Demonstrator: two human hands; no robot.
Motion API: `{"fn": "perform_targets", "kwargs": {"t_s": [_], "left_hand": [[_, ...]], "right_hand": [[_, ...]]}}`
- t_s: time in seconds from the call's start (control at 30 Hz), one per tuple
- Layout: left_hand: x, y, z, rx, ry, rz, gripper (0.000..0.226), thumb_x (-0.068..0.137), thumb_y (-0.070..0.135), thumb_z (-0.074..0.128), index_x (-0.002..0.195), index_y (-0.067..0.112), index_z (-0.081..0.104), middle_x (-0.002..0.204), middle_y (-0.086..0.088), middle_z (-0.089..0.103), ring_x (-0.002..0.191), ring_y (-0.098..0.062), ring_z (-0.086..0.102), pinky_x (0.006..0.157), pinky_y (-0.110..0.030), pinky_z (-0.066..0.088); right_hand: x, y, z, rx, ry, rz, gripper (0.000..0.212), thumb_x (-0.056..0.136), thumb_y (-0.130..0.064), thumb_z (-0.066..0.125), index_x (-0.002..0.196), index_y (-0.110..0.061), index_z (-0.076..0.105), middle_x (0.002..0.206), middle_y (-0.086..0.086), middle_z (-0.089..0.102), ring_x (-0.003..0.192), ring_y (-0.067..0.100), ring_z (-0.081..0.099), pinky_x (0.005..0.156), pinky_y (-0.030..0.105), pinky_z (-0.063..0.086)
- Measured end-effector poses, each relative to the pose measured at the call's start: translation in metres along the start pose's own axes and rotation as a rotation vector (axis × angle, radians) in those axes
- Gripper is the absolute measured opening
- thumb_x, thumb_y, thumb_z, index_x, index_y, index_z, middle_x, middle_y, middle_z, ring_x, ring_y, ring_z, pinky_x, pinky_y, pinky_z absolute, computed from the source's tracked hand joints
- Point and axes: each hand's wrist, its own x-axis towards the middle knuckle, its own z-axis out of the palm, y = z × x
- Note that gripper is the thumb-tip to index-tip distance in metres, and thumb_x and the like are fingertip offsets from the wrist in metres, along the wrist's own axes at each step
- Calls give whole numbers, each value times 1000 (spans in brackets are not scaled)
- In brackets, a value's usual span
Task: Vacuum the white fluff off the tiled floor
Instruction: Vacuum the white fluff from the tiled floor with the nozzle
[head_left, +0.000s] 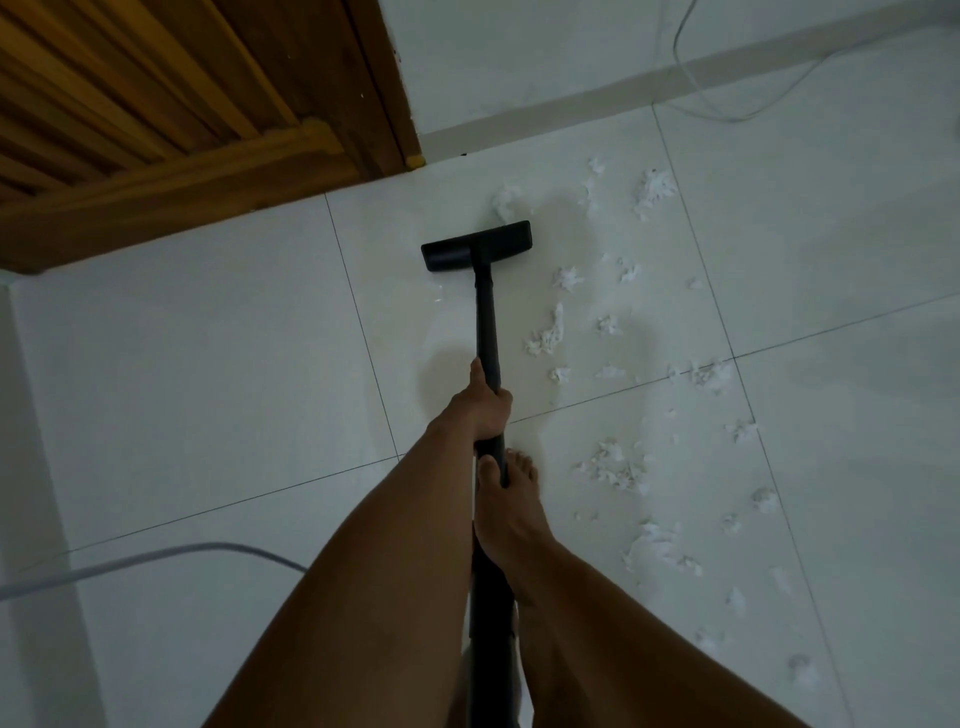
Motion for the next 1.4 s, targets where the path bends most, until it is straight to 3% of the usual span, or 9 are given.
{"fn": "perform_targets", "kwargs": {"t_s": [0.03,0.13,0.5,0.83,0.97,1.03,1.23,1.3,1.4], "left_hand": [[1,0,5,6,-4,0,79,108,37,37,162,36,-20,144,-22,56,116,-40,64,107,-52,52],[5,0,17,32,-13,-2,79,107,37,37,162,36,-19,145,-22,55,117,-40,63,108,-53,51],[36,1,28,62,-8,5,78,109,36,36,162,38,-21,143,-22,57,112,-39,65,107,-52,52],[64,15,7,67,2,11,81,107,38,37,161,39,-23,129,-22,65,107,-38,67,105,-52,54],[72,22,2,56,-4,9,81,107,38,37,160,40,-24,129,-23,65,108,-38,67,104,-53,54],[75,24,0,46,-9,4,82,107,38,38,160,41,-25,129,-23,65,109,-38,67,103,-52,55],[80,33,-6,31,-11,-2,80,108,37,37,160,41,-25,129,-23,64,106,-38,67,98,-51,58],[83,36,-13,23,-19,-9,80,108,37,37,159,42,-25,132,-22,63,108,-38,67,99,-52,57],[83,44,-27,10,-41,-24,80,108,38,37,159,42,-25,139,-22,59,113,-39,65,102,-54,56]], "right_hand": [[9,13,6,-72,49,-64,62,99,-55,24,149,-22,35,150,11,41,143,20,30,117,34,30],[44,52,20,-157,123,-166,86,86,-65,22,149,-9,37,155,10,34,145,22,26,119,43,23],[74,68,24,-91,188,-190,82,86,-67,25,149,-16,37,155,1,35,144,13,28,118,41,26],[95,43,21,-183,136,-129,95,79,-73,13,143,-11,46,148,8,42,139,23,34,117,43,26],[102,34,20,-111,139,-100,119,64,-99,6,135,-15,52,138,9,51,130,25,45,111,48,35],[105,34,19,-101,138,-92,126,55,-98,-4,133,-18,53,135,7,54,127,23,48,110,48,36],[115,31,23,-103,100,-26,101,60,-98,-3,116,-36,54,113,-1,67,111,24,62,103,49,46],[118,26,26,-113,82,27,95,64,-95,-7,117,-40,48,114,-2,68,114,24,63,106,50,44],[119,12,24,-55,66,70,87,71,-89,2,120,-39,53,116,-2,67,117,23,60,108,50,42]]}}
